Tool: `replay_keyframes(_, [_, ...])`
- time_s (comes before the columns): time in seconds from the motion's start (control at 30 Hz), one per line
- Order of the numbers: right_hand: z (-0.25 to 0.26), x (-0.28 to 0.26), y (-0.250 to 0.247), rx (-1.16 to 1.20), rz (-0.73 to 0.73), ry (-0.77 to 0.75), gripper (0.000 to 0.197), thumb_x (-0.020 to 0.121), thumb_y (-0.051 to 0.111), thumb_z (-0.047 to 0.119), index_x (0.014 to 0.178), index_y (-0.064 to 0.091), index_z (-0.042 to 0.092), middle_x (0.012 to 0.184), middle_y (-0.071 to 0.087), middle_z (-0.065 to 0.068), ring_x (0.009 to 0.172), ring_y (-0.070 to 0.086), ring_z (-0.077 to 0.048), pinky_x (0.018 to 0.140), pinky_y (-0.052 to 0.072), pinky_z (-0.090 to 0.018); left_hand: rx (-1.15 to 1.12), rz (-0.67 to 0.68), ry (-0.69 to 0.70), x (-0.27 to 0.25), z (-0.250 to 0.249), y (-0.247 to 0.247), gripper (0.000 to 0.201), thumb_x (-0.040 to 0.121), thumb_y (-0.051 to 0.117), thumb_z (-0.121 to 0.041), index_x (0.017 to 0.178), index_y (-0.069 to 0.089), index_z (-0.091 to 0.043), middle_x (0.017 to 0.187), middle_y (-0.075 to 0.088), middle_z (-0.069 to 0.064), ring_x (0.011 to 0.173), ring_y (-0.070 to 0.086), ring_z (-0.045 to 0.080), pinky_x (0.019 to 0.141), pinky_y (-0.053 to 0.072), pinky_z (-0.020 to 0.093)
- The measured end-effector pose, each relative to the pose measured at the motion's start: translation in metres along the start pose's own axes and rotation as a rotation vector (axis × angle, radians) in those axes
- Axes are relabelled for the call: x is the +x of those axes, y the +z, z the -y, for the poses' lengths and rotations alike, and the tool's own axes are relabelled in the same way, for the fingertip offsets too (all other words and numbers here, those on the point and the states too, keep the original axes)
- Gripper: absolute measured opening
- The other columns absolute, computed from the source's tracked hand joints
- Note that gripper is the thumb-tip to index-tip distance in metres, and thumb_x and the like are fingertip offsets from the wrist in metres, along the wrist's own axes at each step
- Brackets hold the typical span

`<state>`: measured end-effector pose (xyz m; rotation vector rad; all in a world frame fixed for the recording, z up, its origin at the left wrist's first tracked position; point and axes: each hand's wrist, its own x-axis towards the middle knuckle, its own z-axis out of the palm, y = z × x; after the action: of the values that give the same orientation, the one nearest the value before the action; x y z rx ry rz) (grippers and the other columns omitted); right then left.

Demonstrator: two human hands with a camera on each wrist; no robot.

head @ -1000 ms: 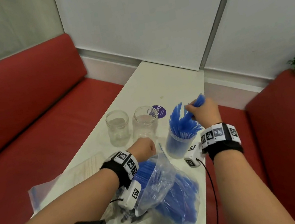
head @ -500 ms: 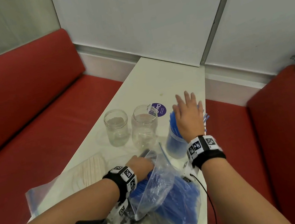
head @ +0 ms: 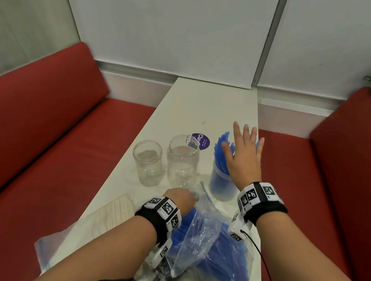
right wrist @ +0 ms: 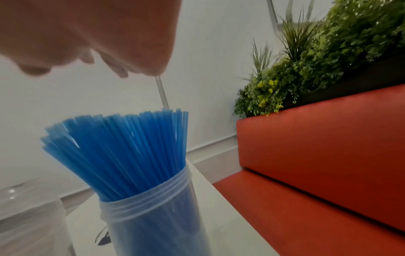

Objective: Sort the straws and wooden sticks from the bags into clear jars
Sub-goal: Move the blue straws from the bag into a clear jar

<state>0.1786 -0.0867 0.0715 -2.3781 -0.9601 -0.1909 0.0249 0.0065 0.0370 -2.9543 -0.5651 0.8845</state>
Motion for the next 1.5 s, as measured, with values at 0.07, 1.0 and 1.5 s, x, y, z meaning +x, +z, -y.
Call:
replay_keyframes(0.07, [0.007, -0.011, -0.004, 0.288, -0.140, -0.063, 0.051, 0.107, 0.041, 0.029, 0.156, 0.032, 0.022, 0.163, 0.030, -0.004, 0.155, 0.013, -0.019, 0.126, 0.007, -0.034, -0.025, -0.007, -0.011, -0.004, 0.001, -0.003, 0.030, 0.099, 0.044, -0.005, 0.126, 0.058, -0.001, 0.127, 0.061, 0.013, 0.115, 0.060, 0.031, 0.091, 0.048, 0.037])
replay_keyframes(1.0, [0.091, -0.045, -0.044, 1.030, 0.442, 0.038, 0.039, 0.091, 0.056, 0.018, 0.053, 0.053, 0.024, 0.047, 0.043, 0.003, 0.044, 0.045, -0.013, 0.065, 0.047, -0.041, -1.379, -0.806, 0.514, -0.086, 0.026, -0.127, 0.038, 0.101, 0.044, -0.048, 0.116, 0.067, -0.023, 0.109, 0.072, -0.009, 0.107, 0.064, 0.002, 0.100, 0.047, 0.025])
replay_keyframes(1.5, [0.135, -0.009, -0.130, 1.292, 0.113, -0.087, 0.042, 0.098, 0.066, 0.028, 0.061, 0.049, 0.019, 0.051, 0.035, -0.002, 0.045, 0.037, -0.018, 0.061, 0.051, -0.037, -2.378, 0.244, 0.108, -0.047, 0.024, -0.078, 0.032, 0.100, 0.053, -0.028, 0.090, 0.065, 0.000, 0.070, 0.067, 0.010, 0.052, 0.065, 0.014, 0.042, 0.052, 0.018])
